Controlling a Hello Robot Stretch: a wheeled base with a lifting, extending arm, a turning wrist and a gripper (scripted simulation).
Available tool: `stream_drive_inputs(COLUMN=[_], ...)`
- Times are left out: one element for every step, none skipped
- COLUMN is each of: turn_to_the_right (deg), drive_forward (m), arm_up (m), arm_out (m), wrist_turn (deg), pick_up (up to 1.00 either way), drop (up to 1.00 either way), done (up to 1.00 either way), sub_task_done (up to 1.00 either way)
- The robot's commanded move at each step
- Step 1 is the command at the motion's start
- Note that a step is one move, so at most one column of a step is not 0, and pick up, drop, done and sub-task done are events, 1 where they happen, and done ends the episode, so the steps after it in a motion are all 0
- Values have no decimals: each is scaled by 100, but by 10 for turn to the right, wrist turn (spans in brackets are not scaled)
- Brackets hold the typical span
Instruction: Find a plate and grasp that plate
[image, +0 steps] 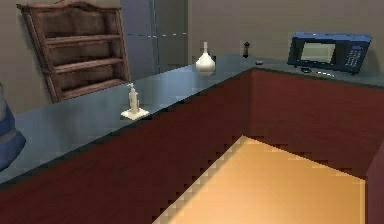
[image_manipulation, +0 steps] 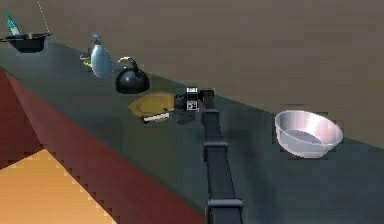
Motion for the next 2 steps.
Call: stream_drive_inputs(turn_to_the_right=[0,0], drive_forward=[0,0], arm_up=[10,0], arm_out=[0,0], wrist_turn=[0,0], pick_up=[0,0], drop=[0,0], done=[0,100], sub_task_done=[0,0])
